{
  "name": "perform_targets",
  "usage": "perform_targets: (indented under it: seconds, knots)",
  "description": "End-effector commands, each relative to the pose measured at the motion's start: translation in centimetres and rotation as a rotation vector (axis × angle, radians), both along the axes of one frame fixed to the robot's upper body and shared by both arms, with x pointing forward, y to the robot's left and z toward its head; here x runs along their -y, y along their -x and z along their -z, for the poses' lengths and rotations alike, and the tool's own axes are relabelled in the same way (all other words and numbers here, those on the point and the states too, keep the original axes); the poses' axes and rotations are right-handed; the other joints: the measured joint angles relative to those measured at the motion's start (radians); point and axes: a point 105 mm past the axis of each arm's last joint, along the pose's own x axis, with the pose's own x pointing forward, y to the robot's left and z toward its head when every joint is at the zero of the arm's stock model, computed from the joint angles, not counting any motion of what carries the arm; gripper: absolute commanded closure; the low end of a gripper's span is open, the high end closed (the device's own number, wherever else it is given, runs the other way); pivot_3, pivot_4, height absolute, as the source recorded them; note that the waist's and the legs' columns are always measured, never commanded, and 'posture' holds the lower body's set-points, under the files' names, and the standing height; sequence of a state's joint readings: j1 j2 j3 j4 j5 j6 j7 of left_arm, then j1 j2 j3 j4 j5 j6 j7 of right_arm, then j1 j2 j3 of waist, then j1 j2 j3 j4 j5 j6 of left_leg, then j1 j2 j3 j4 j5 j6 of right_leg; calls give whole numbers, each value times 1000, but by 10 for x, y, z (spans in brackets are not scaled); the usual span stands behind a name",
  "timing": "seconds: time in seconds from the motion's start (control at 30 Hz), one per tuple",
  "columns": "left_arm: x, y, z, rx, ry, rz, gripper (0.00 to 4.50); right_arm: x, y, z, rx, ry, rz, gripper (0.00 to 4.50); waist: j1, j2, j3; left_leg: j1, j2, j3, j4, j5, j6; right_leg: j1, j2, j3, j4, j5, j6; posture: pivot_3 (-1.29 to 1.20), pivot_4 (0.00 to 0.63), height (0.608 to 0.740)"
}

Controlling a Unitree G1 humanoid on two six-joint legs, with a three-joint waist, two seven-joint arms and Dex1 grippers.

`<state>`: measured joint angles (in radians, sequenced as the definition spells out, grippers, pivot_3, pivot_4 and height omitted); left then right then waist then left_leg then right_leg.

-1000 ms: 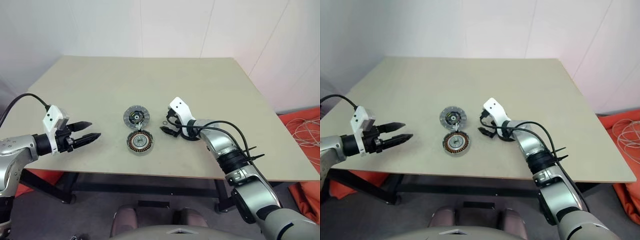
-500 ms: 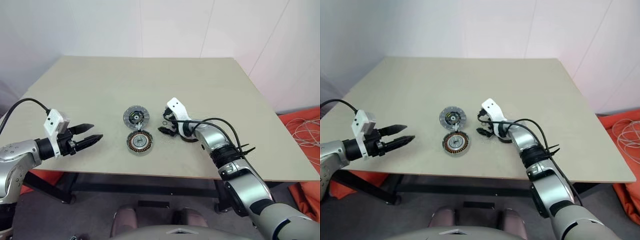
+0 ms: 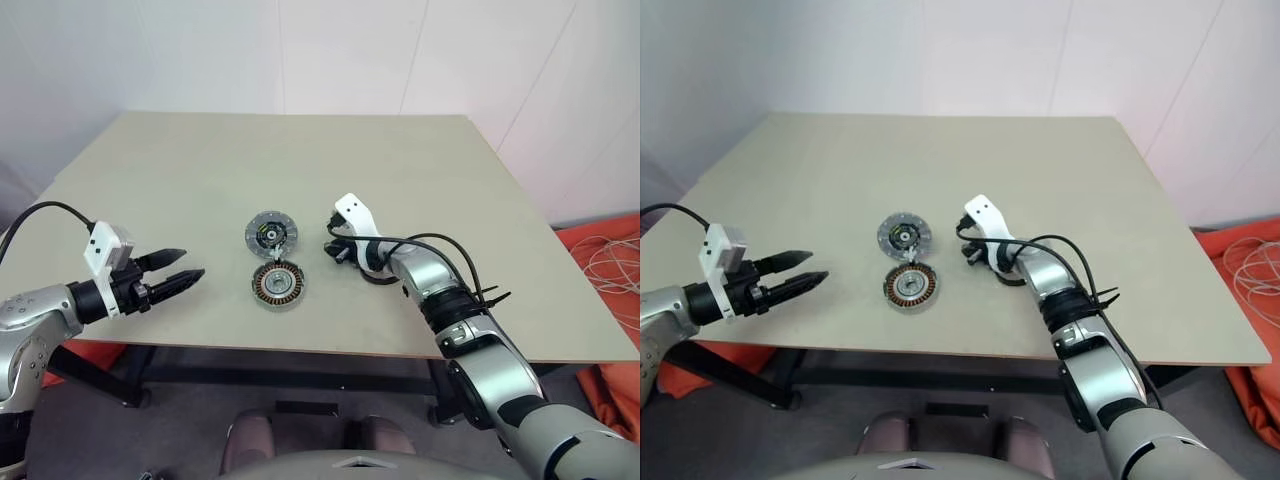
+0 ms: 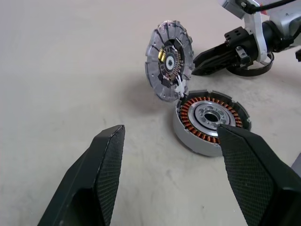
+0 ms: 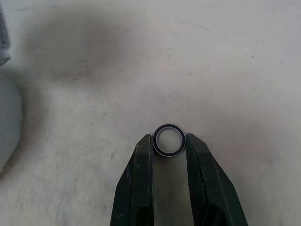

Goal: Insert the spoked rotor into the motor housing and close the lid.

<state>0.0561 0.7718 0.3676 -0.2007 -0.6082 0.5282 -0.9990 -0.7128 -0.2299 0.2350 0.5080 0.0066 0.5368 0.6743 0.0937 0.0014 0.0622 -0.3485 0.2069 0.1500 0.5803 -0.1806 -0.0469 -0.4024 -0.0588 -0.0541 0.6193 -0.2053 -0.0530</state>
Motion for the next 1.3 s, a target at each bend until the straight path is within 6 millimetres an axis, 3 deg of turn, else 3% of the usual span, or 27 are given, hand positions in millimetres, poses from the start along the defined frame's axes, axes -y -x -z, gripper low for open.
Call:
perform_targets:
  seconds: [0.03, 0.3, 0.47, 0.93, 1.3]
  knots:
    - [-5, 2, -11, 88, -2, 12, 1160, -8, 8, -43, 87, -53, -134, 3852, 1, 0, 0, 0, 0, 0, 0, 0, 0, 0, 0, 0, 0, 0, 0, 0, 0, 740]
    - [-7, -1, -11, 139, 9, 25, 1160, -19, 65, -73, 37, -64, -493, 3852, 3, 0, 0, 2, 1, 0, -1, 0, 0, 1, 1, 0, -1, 0, 0, 0, 0, 740]
    - [-5, -2, -11, 137, 18, 40, 1160, -35, 82, -83, 18, -78, -624, 3852, 2, 0, 0, 3, 1, 0, -1, 0, 0, 1, 1, 1, -1, 0, 0, 0, 0, 740]
    - [-6, 1, -7, 136, 12, 41, 1160, -87, 61, -50, -2, -23, -684, 3852, 1, -1, 0, 3, 1, -1, -1, 1, -1, 1, 1, 1, 0, 0, 0, 0, 0, 740]
    - [-6, 2, -6, 137, 8, 40, 1160, -89, 56, -32, -38, -16, -658, 3852, -1, -2, 0, 3, 1, -1, -2, 0, -1, 1, 1, 1, 0, 0, -1, 0, 0, 740]
